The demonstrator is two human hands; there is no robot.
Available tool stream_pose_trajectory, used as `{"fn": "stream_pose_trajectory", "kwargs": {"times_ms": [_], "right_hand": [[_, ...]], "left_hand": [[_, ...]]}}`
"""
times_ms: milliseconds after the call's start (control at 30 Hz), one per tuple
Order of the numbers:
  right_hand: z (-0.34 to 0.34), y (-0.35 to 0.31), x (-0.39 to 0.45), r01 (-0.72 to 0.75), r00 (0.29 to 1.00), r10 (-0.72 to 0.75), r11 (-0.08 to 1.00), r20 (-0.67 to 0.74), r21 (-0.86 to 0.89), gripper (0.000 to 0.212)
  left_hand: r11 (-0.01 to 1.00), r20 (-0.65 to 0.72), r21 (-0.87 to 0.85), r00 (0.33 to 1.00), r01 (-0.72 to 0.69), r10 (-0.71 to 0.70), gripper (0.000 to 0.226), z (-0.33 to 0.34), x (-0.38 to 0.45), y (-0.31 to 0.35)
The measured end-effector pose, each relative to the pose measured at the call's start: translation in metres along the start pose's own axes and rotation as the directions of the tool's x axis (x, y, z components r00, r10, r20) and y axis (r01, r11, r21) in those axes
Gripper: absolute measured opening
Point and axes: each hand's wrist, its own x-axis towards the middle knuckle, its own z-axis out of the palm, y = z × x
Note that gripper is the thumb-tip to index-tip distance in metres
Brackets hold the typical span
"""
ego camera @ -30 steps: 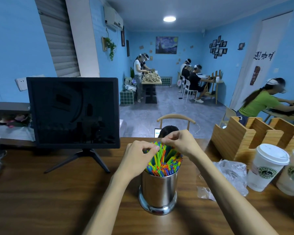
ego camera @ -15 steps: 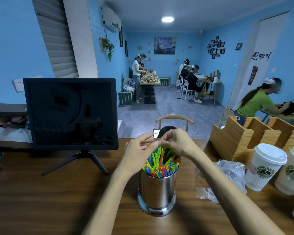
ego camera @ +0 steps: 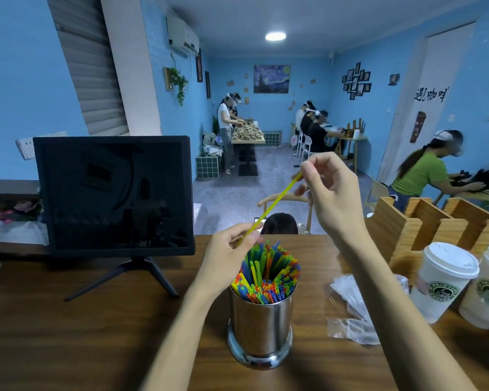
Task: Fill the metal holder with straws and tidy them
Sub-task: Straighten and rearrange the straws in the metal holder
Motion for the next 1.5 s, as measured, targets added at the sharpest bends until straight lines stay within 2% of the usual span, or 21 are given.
{"fn": "stream_pose_trajectory", "kwargs": {"times_ms": [67, 133, 267, 333, 433, 533, 633, 767, 833, 933, 1033, 1100, 1167, 1267, 1500], "right_hand": [[-0.001, 0.009, -0.003, -0.041, 0.999, 0.042, 0.998, -0.026, 0.05, 0.012], [-0.008, 0.024, -0.008, -0.124, 0.992, 0.123, 0.991, 0.011, 0.06, 0.012], [-0.024, 0.054, -0.024, -0.31, 0.923, 0.286, 0.949, 0.257, 0.055, 0.007], [-0.024, 0.062, -0.031, -0.338, 0.887, 0.315, 0.941, 0.338, 0.012, 0.003], [-0.013, 0.068, -0.043, -0.32, 0.829, 0.322, 0.944, 0.456, -0.084, 0.008], [0.001, 0.073, -0.055, -0.161, 0.777, 0.271, 0.958, 0.568, -0.237, 0.006], [0.01, 0.078, -0.062, -0.023, 0.755, 0.229, 0.946, 0.615, -0.323, 0.009], [0.012, 0.078, -0.061, 0.049, 0.757, 0.209, 0.927, 0.619, -0.373, 0.013], [0.009, 0.08, -0.06, 0.021, 0.777, 0.211, 0.933, 0.593, -0.359, 0.019], [0.0, 0.084, -0.056, -0.145, 0.85, 0.264, 0.95, 0.457, -0.277, 0.011], [-0.009, 0.095, -0.05, -0.133, 0.915, 0.252, 0.926, 0.316, -0.353, 0.012], [-0.015, 0.103, -0.048, -0.135, 0.899, 0.291, 0.895, 0.327, -0.426, 0.013], [-0.018, 0.109, -0.049, -0.158, 0.844, 0.374, 0.858, 0.385, -0.488, 0.016], [-0.017, 0.11, -0.052, -0.197, 0.789, 0.443, 0.839, 0.427, -0.507, 0.017], [-0.012, 0.104, -0.054, -0.277, 0.786, 0.458, 0.862, 0.415, -0.425, 0.012]], "left_hand": [[0.997, -0.054, -0.077, 0.998, 0.02, -0.025, 0.02, -0.001, 0.0, 0.0], [0.984, -0.14, -0.173, 0.988, 0.038, -0.063, 0.017, -0.009, 0.0, -0.002], [0.898, -0.229, -0.434, 0.956, 0.068, -0.183, 0.028, -0.04, 0.001, 0.0], [0.87, -0.221, -0.491, 0.959, 0.047, -0.177, 0.038, -0.049, 0.001, 0.006], [0.838, -0.25, -0.545, 0.959, -0.026, -0.133, 0.043, -0.045, 0.007, 0.015], [0.904, -0.34, -0.393, 0.94, -0.169, 0.028, 0.049, -0.029, 0.01, 0.024], [0.944, -0.293, -0.212, 0.938, -0.251, 0.184, 0.05, -0.012, 0.007, 0.027], [0.984, -0.146, -0.054, 0.976, -0.172, 0.162, 0.059, 0.007, 0.002, 0.018], [0.989, -0.09, 0.035, 0.985, -0.141, 0.144, 0.063, 0.011, -0.002, 0.007], [0.976, -0.026, 0.172, 0.99, -0.131, 0.138, 0.053, 0.012, -0.007, -0.008], [0.937, 0.028, 0.334, 0.995, -0.099, 0.096, 0.035, 0.01, -0.011, -0.017], [0.894, 0.043, 0.442, 0.997, -0.075, 0.062, 0.022, 0.007, -0.013, -0.021], [0.879, 0.04, 0.472, 0.997, -0.071, 0.06, 0.011, 0.004, -0.012, -0.024], [0.874, 0.031, 0.482, 0.998, -0.065, 0.057, 0.012, 0.004, -0.011, -0.024], [0.895, -0.017, 0.445, 0.999, -0.035, 0.048, 0.007, 0.005, -0.016, -0.024]]}}
